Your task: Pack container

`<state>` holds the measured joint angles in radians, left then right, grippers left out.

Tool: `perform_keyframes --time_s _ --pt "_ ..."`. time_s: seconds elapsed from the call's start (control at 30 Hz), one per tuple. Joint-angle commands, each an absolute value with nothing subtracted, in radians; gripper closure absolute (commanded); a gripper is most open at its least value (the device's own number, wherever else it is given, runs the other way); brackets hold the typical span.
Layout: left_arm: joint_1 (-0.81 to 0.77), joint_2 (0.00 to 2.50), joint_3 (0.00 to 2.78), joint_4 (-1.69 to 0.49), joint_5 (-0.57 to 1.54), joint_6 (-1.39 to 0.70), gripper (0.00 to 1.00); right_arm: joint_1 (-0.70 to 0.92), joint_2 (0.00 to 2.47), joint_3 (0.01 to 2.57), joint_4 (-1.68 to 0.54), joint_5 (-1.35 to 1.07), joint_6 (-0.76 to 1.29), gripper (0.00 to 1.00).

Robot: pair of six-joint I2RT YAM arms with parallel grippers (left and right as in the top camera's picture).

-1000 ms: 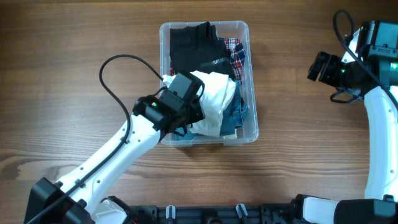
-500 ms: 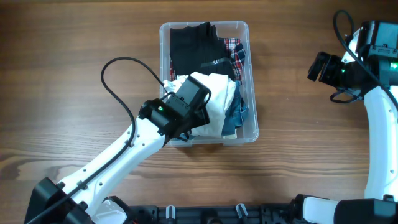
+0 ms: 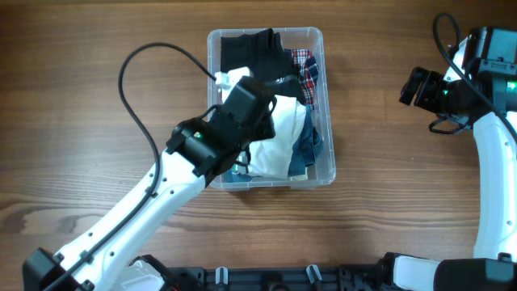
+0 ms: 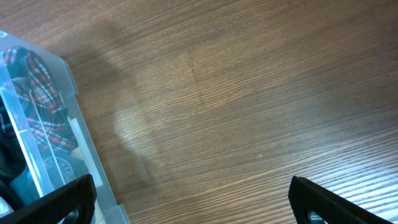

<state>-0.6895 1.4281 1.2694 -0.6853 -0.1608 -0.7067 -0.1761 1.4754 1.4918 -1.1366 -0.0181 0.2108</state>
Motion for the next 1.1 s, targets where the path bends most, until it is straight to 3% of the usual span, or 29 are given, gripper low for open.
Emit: perform_keyframes --time_s 0.0,0.33,0.7,1.07 --pt "-0.696 1.441 1.28 -0.644 -0.182 -0.618 0.96 -0.177 1.474 1.49 -1.133 -0.016 0.199 0.0" --pt "-0.68 1.764 1.28 -0.433 -0.182 -0.477 0.96 -0.177 1.474 1.49 -1.133 -0.016 0.198 0.0" --pt "-0.677 2.173 1.278 -0.408 -0.112 -0.49 0.96 -0.177 1.474 1.49 -1.133 -0.016 0.198 0.0" --pt "-0.675 2.019 1.278 -0.435 -0.095 -0.474 0.96 -0.177 1.474 1.49 -1.133 -0.016 0.199 0.0"
